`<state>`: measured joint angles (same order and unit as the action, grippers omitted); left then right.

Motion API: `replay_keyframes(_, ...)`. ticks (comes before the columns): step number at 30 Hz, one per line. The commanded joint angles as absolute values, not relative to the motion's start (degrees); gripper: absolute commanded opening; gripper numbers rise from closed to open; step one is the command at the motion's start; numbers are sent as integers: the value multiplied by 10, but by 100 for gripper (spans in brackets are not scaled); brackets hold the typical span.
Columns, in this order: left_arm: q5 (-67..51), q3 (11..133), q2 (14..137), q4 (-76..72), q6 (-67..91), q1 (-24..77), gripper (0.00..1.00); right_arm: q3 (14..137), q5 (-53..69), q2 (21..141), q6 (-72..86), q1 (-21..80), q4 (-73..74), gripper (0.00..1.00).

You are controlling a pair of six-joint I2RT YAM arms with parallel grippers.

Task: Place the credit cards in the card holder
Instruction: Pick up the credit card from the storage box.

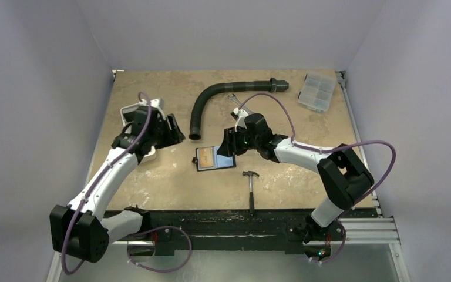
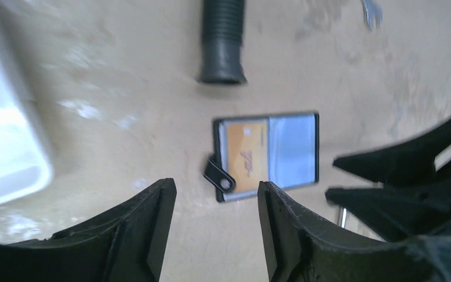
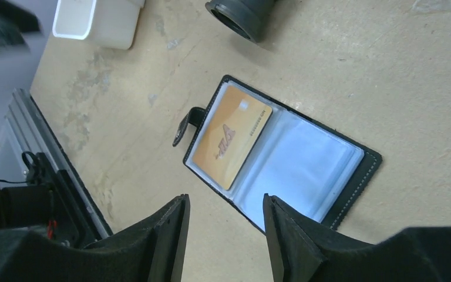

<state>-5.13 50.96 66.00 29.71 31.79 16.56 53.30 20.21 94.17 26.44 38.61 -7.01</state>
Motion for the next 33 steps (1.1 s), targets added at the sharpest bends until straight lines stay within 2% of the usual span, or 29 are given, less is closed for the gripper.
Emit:
replay_keyframes(1, 52, 565, 627, 316, 355, 91, 59, 492, 173, 918, 206, 387, -110, 56)
replay_keyframes(2, 87, 575, 627, 313, 384, 78, 61, 485, 173, 912, 202, 387, -117, 56)
replay_keyframes(4, 200, 593, 631, 304, 463, 64, 75, 472, 170, 899, 200, 385, -128, 56)
replay_keyframes(6, 273, 598, 638, 266, 510, 55, 82, 456, 180, 880, 201, 382, -146, 56)
replay_keyframes(10, 316, 607, 686, 168, 562, 26, 83, 433, 180, 856, 203, 378, -161, 56)
replay_keyframes(17, 175, 675, 846, 185, 730, -81, 86, 416, 180, 836, 207, 370, -173, 56)
replay_keyframes(23, 144, 660, 920, 98, 793, -111, 87, 413, 191, 840, 212, 367, -181, 55)
replay_keyframes(33, 132, 665, 1010, 60, 866, -113, 85, 413, 191, 848, 214, 363, -185, 54)
